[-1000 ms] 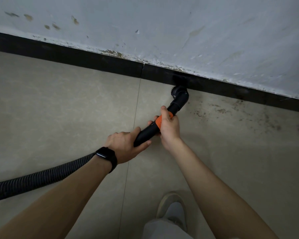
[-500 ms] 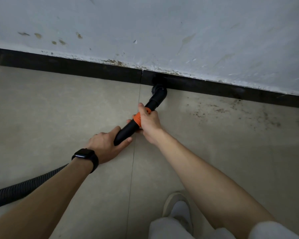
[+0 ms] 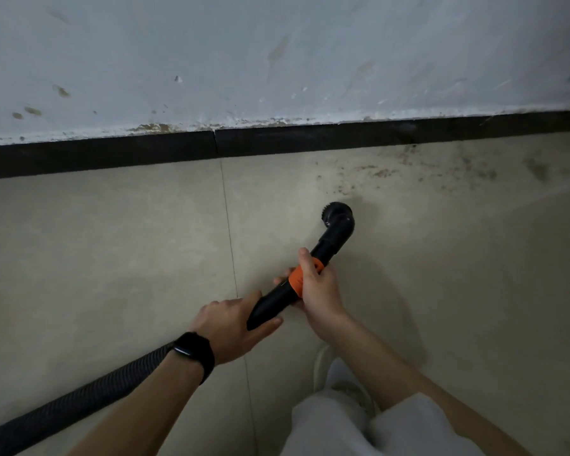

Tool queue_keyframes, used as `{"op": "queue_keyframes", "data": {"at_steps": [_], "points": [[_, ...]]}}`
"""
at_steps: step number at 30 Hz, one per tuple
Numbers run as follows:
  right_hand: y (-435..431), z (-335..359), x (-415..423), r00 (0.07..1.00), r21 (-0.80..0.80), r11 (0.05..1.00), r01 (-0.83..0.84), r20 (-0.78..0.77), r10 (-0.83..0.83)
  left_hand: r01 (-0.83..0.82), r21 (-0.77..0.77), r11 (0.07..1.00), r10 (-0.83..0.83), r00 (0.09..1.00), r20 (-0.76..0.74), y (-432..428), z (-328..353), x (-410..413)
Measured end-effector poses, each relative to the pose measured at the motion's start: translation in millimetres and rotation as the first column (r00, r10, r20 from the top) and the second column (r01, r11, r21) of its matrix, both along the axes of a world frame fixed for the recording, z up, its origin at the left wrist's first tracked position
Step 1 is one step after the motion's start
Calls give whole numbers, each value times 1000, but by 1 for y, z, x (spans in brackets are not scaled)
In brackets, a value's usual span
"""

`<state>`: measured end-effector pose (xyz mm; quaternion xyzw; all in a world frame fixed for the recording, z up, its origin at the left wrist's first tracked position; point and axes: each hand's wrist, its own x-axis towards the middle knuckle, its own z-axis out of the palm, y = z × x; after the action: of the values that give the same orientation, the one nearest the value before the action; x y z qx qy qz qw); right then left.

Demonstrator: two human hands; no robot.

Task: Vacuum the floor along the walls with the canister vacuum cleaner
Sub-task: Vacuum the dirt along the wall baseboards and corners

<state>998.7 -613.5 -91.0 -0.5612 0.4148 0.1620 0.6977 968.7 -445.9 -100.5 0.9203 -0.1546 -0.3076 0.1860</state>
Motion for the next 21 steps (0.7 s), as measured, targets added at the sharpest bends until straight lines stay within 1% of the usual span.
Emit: {"op": "queue_keyframes", "data": {"at_steps": [5,9,17,21], "points": [[-17,-2,-5,998,16,997,70,7,-70,58,-9,998,-58,998,1,-15,1,3],[-25,-1,2,997,35,996,78,12,-78,69,-11,998,-69,997,20,-22,1,12],[-25,-1,22,999,45,999,10,52,-12,-2,-13,1000,3,998,61,-22,-7,21],[-21,-2,34,998,37,999,-29,50,27,-54,-6,999,54,997,56,-22,-7,24]]}}
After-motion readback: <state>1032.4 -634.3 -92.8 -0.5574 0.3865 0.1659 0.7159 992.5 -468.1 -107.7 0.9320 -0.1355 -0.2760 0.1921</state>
